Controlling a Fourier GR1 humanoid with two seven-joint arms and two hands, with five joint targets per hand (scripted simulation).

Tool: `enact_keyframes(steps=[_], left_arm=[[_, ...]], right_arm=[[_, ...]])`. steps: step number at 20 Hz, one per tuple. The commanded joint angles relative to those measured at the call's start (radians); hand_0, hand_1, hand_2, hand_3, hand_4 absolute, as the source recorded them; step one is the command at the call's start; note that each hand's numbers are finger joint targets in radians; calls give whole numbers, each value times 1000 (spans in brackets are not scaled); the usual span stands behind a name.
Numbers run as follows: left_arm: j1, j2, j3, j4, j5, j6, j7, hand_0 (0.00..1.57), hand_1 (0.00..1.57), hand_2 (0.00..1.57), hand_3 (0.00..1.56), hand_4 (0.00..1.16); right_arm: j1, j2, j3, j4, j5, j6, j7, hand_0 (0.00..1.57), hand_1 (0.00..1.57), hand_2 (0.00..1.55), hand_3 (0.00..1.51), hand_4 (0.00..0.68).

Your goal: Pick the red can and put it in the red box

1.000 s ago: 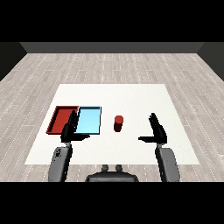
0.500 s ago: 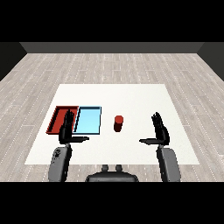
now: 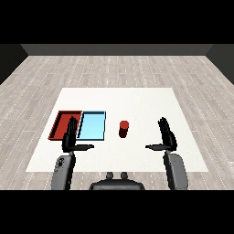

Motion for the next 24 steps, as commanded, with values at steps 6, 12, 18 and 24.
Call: enact_keyframes(steps=[6, 12, 18, 24], left_arm=[[-26, 0, -3, -35, -7, 10, 55, 0, 0, 0, 0, 0], [-29, 28, 45, 88, 8, -29, -58, 0, 0, 0, 0, 0], [-36, -1, 32, 46, 22, -5, -7, 0, 0, 0, 0, 0], [-27, -41, -8, 25, -17, 45, 18, 0, 0, 0, 0, 0]], right_arm=[[-117, 36, 22, 86, 9, -16, 52, 0, 0, 0, 0, 0], [-115, 33, 11, 59, -44, 2, 138, 0, 0, 0, 0, 0], [-251, 90, 21, 275, -17, -49, 57, 0, 0, 0, 0, 0], [-279, 125, 34, 422, -19, -37, -55, 0, 0, 0, 0, 0]])
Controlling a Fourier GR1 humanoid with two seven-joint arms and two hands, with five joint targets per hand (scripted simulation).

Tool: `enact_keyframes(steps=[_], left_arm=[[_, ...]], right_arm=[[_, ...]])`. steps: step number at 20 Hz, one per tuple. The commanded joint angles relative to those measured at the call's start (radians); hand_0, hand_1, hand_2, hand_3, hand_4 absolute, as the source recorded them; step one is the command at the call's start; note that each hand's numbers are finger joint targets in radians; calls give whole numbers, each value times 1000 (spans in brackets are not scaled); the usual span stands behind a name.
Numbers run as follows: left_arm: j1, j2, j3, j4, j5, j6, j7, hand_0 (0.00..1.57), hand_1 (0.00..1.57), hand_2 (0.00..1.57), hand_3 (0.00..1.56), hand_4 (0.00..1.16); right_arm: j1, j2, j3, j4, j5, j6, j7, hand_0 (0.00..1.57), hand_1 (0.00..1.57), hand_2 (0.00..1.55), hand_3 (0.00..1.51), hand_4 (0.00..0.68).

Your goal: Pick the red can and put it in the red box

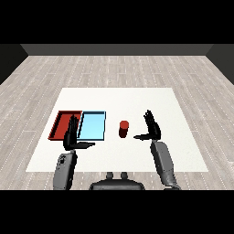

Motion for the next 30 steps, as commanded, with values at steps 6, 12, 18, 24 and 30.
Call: enact_keyframes(steps=[6, 12, 18, 24, 30], left_arm=[[-18, 0, 13, 70, 1, -8, -64, 0, 0, 0, 0, 0], [44, 12, 6, -120, 58, -35, 77, 0, 0, 0, 0, 0], [7, 32, 46, 32, 70, -75, -40, 0, 0, 0, 0, 0], [-31, 5, 19, 6, 44, -21, 22, 0, 0, 0, 0, 0], [-15, 33, 35, -15, 56, -44, 34, 0, 0, 0, 0, 0]], right_arm=[[-62, 30, 37, 73, -2, -49, -3, 0, 0, 0, 0, 0], [-52, 33, 149, 186, -70, -98, -131, 0, 0, 0, 0, 0], [-228, 34, 178, 365, -135, -176, -160, 0, 0, 0, 0, 0], [-200, 34, 301, 383, -229, -247, -204, 0, 0, 0, 0, 0], [-207, 34, 265, 488, -226, -191, -288, 0, 0, 0, 0, 0]])
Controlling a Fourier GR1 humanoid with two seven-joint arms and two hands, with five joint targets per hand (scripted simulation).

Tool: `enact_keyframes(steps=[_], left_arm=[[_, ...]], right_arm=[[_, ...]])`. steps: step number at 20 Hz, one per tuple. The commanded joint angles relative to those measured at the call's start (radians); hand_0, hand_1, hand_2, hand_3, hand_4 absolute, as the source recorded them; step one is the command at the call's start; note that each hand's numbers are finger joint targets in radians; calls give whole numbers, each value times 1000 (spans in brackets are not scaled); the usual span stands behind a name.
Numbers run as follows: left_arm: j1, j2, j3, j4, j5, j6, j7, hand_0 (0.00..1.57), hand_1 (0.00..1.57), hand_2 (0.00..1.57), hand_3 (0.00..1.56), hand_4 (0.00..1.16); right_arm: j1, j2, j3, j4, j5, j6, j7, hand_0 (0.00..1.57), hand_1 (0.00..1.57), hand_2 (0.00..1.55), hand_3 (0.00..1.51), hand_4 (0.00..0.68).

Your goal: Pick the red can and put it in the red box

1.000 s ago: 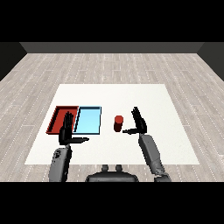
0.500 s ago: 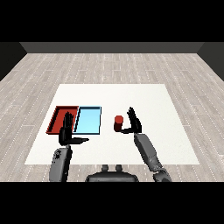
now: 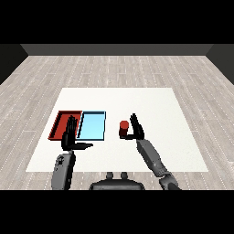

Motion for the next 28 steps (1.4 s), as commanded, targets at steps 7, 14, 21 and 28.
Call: enact_keyframes(steps=[7, 14, 21, 28], left_arm=[[4, -18, -28, -58, -11, 19, 47, 0, 0, 0, 0, 0], [-42, -36, -47, -24, -53, 60, 45, 0, 0, 0, 0, 0], [-46, 19, 11, -26, 1, 7, 74, 0, 0, 0, 0, 0], [6, 23, 10, -46, 18, -21, 54, 0, 0, 0, 0, 0]], right_arm=[[13, -17, 25, 20, -24, 25, -30, 0, 0, 0, 0, 0], [-39, 0, 109, 47, -103, -23, -17, 0, 0, 0, 0, 0], [-102, 0, 162, 55, -201, -41, 7, 0, 0, 0, 0, 0], [-179, 0, 280, 206, -307, -77, -90, 0, 0, 0, 0, 0]])
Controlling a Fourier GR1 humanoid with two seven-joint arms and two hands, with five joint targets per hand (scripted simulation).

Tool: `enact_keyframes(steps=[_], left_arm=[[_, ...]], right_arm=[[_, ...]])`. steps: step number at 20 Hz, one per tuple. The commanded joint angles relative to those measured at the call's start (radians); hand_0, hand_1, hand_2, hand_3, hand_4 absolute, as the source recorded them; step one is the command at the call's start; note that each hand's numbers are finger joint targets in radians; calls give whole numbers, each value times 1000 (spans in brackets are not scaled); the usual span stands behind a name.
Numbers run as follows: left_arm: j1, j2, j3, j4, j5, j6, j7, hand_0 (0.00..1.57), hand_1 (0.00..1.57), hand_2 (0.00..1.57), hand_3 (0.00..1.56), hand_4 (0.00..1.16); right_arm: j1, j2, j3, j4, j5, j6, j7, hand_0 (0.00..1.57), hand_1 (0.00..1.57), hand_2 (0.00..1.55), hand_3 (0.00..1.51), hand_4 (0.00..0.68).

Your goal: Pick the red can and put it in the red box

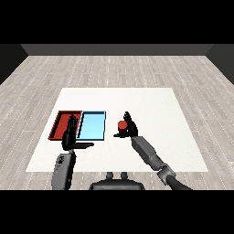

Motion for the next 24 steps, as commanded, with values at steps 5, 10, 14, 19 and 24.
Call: enact_keyframes(steps=[5, 10, 14, 19, 24], left_arm=[[-65, 34, 45, 21, 32, -13, 37, 0, 0, 0, 0, 0], [-15, -2, 15, 64, 1, -6, -52, 0, 0, 0, 0, 0], [-69, 11, 25, 66, -3, 6, -17, 0, 0, 0, 0, 0], [-24, 23, 42, 44, 9, -9, -49, 0, 0, 0, 0, 0], [24, 29, 25, -38, 13, -20, 10, 0, 0, 0, 0, 0]], right_arm=[[-16, 0, 22, -61, 11, -139, 111, 0, 0, 0, 0, 0], [-42, 0, 10, 61, 6, -227, 79, 1566, 1566, 1525, 1475, 582], [-86, 0, 68, 90, -31, -295, 149, 1571, 1571, 1489, 1441, 561], [-70, 0, 96, 86, -52, -318, 135, 1571, 1571, 1485, 1430, 573], [-66, 0, 18, 103, 20, -268, 149, 1571, 1571, 1487, 1433, 577]])
